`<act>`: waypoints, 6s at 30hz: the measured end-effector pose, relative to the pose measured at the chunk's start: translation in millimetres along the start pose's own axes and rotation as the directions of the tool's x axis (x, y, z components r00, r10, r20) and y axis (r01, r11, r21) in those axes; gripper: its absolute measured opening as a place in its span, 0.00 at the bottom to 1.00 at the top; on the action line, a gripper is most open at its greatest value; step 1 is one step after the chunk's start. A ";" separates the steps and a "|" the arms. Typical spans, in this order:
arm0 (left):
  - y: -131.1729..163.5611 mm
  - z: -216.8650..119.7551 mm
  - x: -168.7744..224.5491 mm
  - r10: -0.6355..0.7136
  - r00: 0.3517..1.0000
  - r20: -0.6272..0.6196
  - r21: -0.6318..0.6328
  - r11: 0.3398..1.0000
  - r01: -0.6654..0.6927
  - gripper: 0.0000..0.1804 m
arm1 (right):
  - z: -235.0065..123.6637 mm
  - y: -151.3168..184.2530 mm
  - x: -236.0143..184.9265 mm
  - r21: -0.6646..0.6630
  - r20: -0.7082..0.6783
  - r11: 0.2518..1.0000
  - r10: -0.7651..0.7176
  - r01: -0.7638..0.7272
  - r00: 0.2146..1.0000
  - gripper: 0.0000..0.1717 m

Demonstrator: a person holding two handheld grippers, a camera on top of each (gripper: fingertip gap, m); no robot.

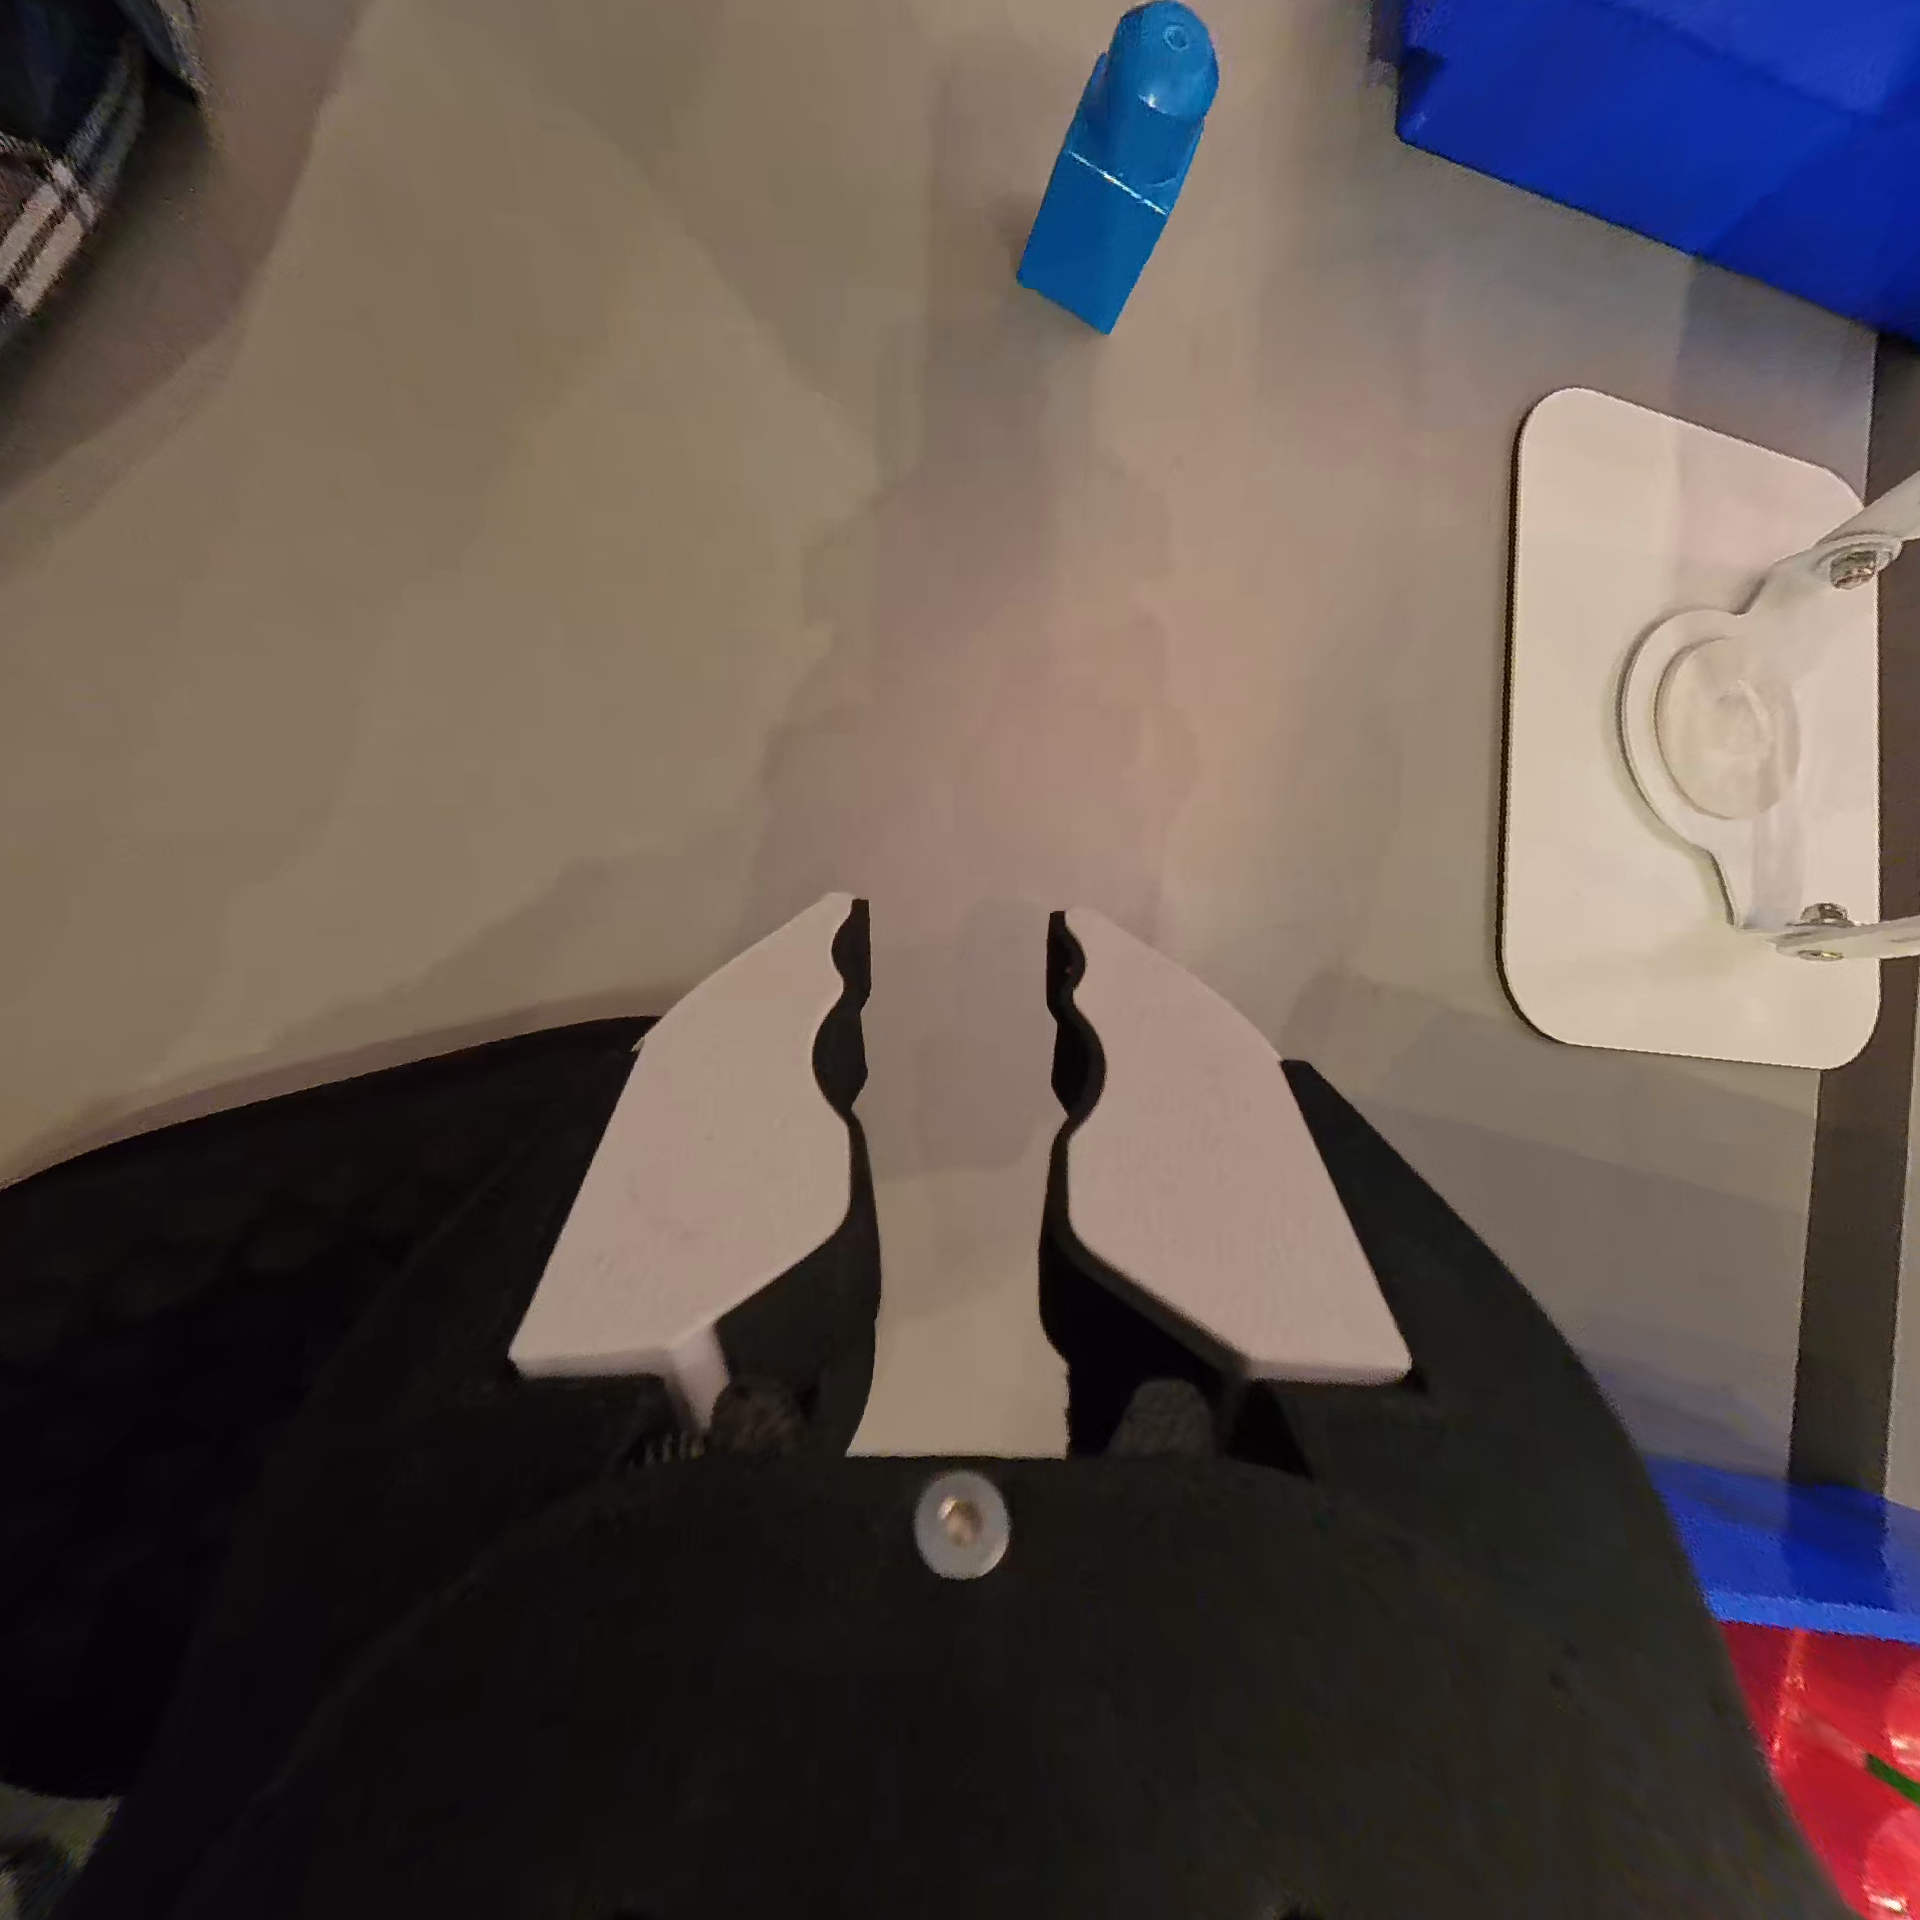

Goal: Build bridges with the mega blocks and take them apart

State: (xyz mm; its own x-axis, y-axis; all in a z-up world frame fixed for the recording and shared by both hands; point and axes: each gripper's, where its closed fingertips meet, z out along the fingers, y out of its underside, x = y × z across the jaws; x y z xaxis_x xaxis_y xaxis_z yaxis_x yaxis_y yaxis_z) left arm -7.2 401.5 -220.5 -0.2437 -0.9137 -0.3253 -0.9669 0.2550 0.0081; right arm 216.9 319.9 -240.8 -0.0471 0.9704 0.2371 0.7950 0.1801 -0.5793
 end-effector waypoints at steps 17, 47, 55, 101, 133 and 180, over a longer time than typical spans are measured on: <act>209.6 131.1 -160.3 -0.040 0.998 0.038 -0.161 0.986 0.045 0.21 | 15.1 20.3 -0.5 -0.040 0.045 0.998 0.048 -0.046 0.998 0.19; 101.1 -21.5 -83.3 -0.542 0.840 0.031 0.533 0.720 0.445 0.18 | 20.5 18.4 -1.6 -0.045 0.055 0.998 0.043 -0.040 0.998 0.19; 8.5 4.6 1.7 -0.745 0.608 -0.276 0.657 0.316 0.685 0.18 | 16.9 -0.1 -8.7 -0.026 0.045 1.000 -0.009 0.010 0.999 0.19; 138.9 83.5 -121.8 -0.934 0.329 -0.138 0.250 0.288 0.924 0.31 | 14.3 2.7 -21.8 -0.031 0.086 0.999 -0.025 0.028 0.996 0.18; 69.1 -79.5 -69.0 -0.688 0.722 0.077 0.831 0.444 0.334 0.10 | -10.8 -95.2 20.5 0.448 0.119 0.867 0.185 -0.219 0.976 0.26; 38.3 58.3 11.9 -0.712 0.688 -0.144 0.444 0.574 0.688 0.18 | 115.0 -26.4 60.7 -0.294 0.164 0.948 0.176 -0.122 0.971 0.21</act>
State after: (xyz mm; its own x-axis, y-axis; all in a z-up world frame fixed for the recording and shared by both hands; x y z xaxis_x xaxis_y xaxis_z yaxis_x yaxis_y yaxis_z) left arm -42.8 418.9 -279.2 0.5099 -0.8552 -0.0936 -0.6894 -0.3411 -0.6390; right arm 123.6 392.6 -300.8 -0.0053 1.0000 0.0004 0.9371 0.0051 -0.3491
